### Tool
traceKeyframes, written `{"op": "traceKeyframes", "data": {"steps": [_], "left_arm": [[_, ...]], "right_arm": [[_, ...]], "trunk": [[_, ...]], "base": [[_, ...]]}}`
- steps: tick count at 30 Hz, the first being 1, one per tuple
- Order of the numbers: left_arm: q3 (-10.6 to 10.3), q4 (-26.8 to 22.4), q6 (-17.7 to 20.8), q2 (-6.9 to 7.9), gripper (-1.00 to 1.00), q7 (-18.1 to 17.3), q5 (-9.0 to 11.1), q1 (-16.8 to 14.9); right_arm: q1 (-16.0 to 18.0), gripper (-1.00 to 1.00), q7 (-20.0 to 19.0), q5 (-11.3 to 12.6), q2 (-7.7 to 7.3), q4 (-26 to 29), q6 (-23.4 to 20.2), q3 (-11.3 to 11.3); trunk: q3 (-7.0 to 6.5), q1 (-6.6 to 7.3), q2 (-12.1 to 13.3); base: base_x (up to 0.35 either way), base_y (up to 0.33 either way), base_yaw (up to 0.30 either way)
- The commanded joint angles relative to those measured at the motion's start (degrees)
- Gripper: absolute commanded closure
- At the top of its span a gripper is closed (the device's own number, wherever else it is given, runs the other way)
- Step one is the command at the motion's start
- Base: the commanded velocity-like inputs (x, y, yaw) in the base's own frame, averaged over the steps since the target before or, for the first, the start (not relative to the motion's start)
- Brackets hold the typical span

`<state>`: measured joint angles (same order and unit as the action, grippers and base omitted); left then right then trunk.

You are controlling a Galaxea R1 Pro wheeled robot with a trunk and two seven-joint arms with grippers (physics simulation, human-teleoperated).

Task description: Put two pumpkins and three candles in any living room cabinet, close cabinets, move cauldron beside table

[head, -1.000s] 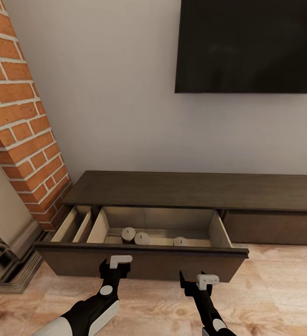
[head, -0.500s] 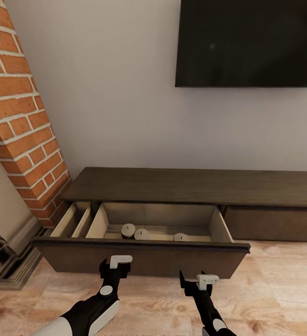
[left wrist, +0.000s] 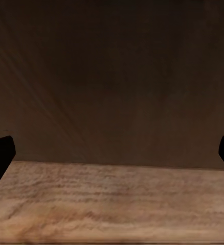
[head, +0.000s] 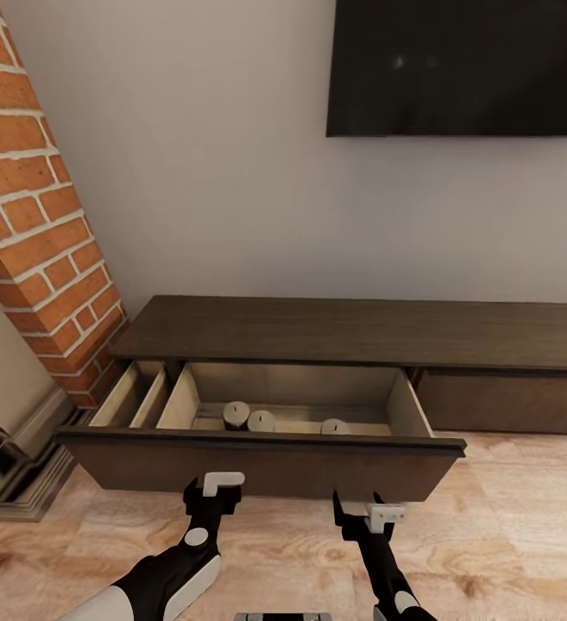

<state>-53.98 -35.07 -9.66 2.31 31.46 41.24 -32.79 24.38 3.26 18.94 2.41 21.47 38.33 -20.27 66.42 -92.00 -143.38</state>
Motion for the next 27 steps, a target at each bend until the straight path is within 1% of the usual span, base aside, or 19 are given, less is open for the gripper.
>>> {"op": "traceKeyframes", "data": {"steps": [1,5,14,21,27], "left_arm": [[-0.49,-0.05,-0.36,0.06,-1.00,0.36,0.60,-0.08],[-0.51,-0.05,-0.36,0.06,-1.00,0.36,0.65,-0.08],[-0.52,0.00,-0.16,-0.01,-1.00,0.35,0.85,-0.08],[-0.51,0.00,-0.25,-0.01,-1.00,0.31,0.78,-0.08],[-0.39,0.00,-0.15,-0.02,-1.00,0.28,1.14,-0.08]], "right_arm": [[0.05,-1.00,0.34,0.37,-0.03,-0.03,0.60,-0.45],[0.05,-1.00,0.41,0.47,-0.03,-0.03,2.03,-0.39],[0.05,-1.00,0.43,0.47,0.03,-0.10,2.11,-0.40],[0.05,-1.00,0.40,0.45,0.04,-0.12,2.10,-0.44],[0.05,-1.00,0.43,0.48,0.05,-0.12,2.10,-0.41]], "trunk": [[0.05,0.01,-0.02],[0.05,0.01,-0.02],[0.05,0.01,-0.02],[0.05,0.01,-0.02],[0.05,0.01,-0.02]], "base": [[0.000,0.000,0.000],[0.000,0.000,0.000],[0.002,0.000,0.000],[0.160,0.000,0.000],[0.060,0.000,0.000]]}}
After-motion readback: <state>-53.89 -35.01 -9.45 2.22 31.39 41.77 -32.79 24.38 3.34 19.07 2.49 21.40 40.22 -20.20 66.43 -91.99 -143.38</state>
